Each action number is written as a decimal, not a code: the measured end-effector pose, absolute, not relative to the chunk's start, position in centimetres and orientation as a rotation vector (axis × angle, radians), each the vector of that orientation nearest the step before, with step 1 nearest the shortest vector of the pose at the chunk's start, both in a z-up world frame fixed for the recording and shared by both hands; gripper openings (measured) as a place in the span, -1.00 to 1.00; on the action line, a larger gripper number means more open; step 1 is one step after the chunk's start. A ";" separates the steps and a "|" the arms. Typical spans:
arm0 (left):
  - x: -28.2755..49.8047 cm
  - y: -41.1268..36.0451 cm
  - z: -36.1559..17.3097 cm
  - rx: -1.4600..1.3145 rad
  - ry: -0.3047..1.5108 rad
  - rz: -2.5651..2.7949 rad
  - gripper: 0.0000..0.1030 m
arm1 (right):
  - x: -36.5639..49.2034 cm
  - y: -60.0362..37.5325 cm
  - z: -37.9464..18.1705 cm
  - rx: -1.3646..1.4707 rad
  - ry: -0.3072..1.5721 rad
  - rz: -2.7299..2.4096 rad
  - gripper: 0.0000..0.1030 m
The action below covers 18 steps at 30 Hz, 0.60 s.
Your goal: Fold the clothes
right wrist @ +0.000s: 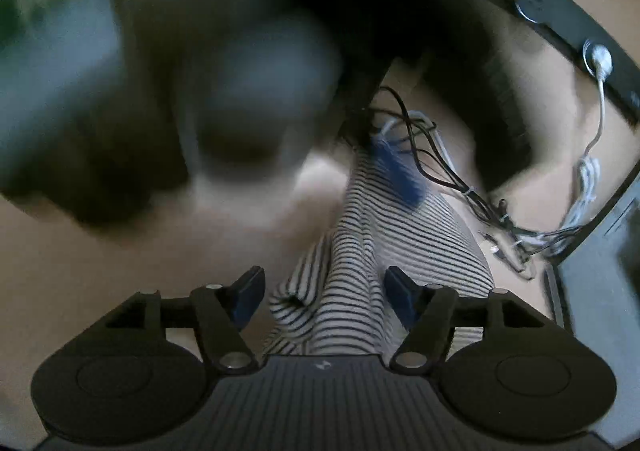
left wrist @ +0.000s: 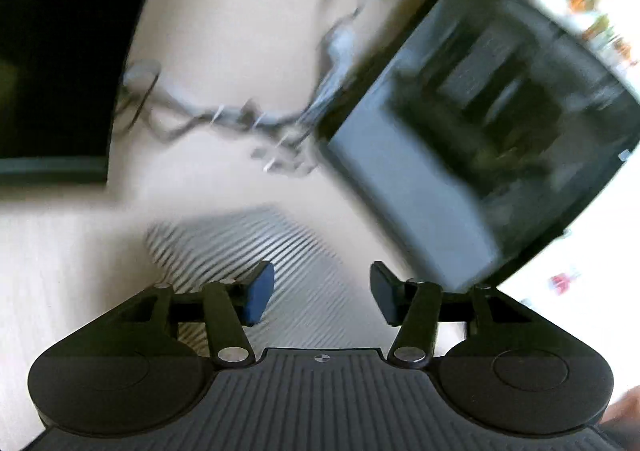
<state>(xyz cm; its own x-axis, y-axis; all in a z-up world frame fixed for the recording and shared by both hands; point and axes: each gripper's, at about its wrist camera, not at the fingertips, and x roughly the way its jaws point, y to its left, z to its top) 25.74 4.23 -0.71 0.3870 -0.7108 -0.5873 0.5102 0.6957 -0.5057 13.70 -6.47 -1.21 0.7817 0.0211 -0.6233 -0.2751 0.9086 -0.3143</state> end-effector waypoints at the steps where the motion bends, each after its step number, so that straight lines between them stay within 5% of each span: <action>1: 26.0 4.8 -1.6 -0.265 0.881 -0.766 -0.17 | 13.0 -7.5 0.0 -0.357 0.656 0.188 0.39; 6: 27.0 6.5 -3.5 -0.338 0.899 -0.705 -0.23 | 10.6 -14.1 4.8 -0.151 0.563 0.180 0.51; 9: 27.2 6.0 -4.0 -0.330 0.898 -0.659 -0.23 | 11.8 -15.8 3.5 -0.134 0.569 0.154 0.05; 13: 27.3 4.6 -4.1 -0.342 0.893 -0.581 -0.23 | 12.8 -14.2 -3.2 -0.248 0.684 0.215 0.02; 18: 25.9 4.0 -1.7 -0.293 0.822 -0.479 -0.14 | 12.9 -14.2 -3.1 -0.333 0.677 0.294 0.01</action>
<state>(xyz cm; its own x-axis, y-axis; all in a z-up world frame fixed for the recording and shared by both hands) 25.90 4.04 -1.72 0.5837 -0.5144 -0.6282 0.2932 0.8550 -0.4278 12.89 -14.19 -3.07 0.7421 0.1562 -0.6518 -0.3694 0.9068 -0.2033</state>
